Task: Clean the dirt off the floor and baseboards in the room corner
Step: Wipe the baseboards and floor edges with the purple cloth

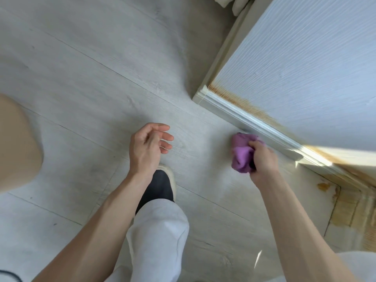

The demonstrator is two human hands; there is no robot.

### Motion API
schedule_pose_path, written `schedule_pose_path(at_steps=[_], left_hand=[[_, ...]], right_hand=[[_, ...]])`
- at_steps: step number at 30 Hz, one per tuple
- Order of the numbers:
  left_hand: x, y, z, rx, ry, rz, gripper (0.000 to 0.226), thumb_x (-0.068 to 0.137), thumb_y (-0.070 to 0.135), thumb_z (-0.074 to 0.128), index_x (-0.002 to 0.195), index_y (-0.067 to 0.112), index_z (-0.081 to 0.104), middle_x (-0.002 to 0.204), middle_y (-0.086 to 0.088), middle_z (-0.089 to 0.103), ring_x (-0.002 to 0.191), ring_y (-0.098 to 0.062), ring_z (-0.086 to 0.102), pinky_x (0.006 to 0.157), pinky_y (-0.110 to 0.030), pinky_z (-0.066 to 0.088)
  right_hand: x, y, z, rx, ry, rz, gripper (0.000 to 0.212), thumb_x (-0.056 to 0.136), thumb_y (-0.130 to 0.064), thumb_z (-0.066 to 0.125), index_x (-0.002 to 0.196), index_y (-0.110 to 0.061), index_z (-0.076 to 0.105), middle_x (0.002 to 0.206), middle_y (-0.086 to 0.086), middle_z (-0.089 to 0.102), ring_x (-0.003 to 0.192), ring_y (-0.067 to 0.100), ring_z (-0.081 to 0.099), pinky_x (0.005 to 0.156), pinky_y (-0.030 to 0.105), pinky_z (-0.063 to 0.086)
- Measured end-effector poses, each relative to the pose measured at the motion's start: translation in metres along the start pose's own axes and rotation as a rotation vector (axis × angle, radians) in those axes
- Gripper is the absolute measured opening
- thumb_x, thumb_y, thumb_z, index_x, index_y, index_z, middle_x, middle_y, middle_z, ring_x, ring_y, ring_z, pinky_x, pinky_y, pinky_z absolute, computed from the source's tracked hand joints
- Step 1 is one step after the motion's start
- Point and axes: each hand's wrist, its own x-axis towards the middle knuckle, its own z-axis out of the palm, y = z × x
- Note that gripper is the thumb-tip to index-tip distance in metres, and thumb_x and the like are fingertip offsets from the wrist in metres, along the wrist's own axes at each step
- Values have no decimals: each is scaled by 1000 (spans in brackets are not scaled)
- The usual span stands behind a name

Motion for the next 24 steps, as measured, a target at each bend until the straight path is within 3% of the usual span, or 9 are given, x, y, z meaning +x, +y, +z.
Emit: schedule_pose_path(at_steps=[4, 7, 11, 13, 14, 16, 19, 21, 24], left_hand=[[-2, 0, 0, 3, 2, -3, 42, 92, -5, 35, 93, 15, 72, 75, -4, 74, 60, -18, 64, 58, -26, 52], [0, 0, -1, 1, 5, -7, 42, 92, -5, 35, 93, 14, 72, 76, -5, 74, 60, -19, 64, 59, -27, 52], [2, 1, -6, -14, 19, -8, 41, 92, -4, 36, 92, 15, 72, 75, -5, 74, 60, -19, 64, 58, -27, 52], [2, 1, -7, -23, 24, 0, 39, 91, -5, 36, 91, 14, 71, 73, -4, 73, 59, -20, 63, 56, -26, 51], [2, 1, -7, -27, 24, 0, 39, 91, -5, 37, 91, 14, 71, 73, -4, 73, 59, -20, 63, 56, -26, 50], [4, 1, -7, -36, 25, 1, 39, 90, -6, 37, 91, 13, 70, 72, -5, 73, 58, -21, 62, 55, -27, 50], [5, -2, -11, -40, 36, 3, 42, 90, -7, 36, 91, 15, 71, 73, -5, 74, 59, -21, 63, 56, -27, 51], [8, -4, -18, -51, 57, 2, 42, 91, -8, 35, 91, 15, 71, 74, -4, 73, 59, -21, 62, 55, -27, 51], [14, -8, -25, -67, 98, -14, 43, 92, -8, 34, 90, 14, 71, 72, -4, 73, 58, -20, 62, 56, -29, 52]], right_hand=[[13, 0, -14, 153, 256, 23, 18, 96, -6, 49, 109, -16, 54, 83, 0, 53, 63, 13, 53, 49, 24, 43], [10, -16, 33, 227, 202, 60, 14, 99, -3, 46, 103, -13, 55, 82, 4, 60, 55, 12, 60, 44, 23, 50], [-17, -24, 117, 344, 128, 28, 29, 99, 9, 36, 83, -11, 47, 64, 4, 59, 40, 11, 50, 36, 19, 38], [-37, -15, 161, 317, 42, -79, 21, 98, 7, 37, 94, -9, 50, 63, 5, 65, 47, 18, 60, 46, 29, 54], [-45, -10, 177, 229, -1, -167, 16, 97, 0, 40, 98, -8, 53, 72, 9, 68, 60, 23, 66, 61, 39, 62], [-52, -2, 198, 0, -164, -293, 24, 92, -11, 43, 107, -8, 62, 90, 10, 68, 78, 27, 65, 77, 45, 59], [-53, 3, 194, -38, -441, -272, 42, 95, -3, 42, 126, -14, 68, 83, 3, 64, 65, 17, 54, 55, 30, 47], [-52, 12, 167, 23, -406, -262, 34, 93, -5, 45, 108, -15, 73, 77, 4, 60, 67, 20, 52, 60, 30, 41], [-40, 31, 108, 166, -156, -184, 20, 86, -4, 50, 73, -17, 57, 67, 4, 43, 60, 19, 40, 55, 28, 33]])
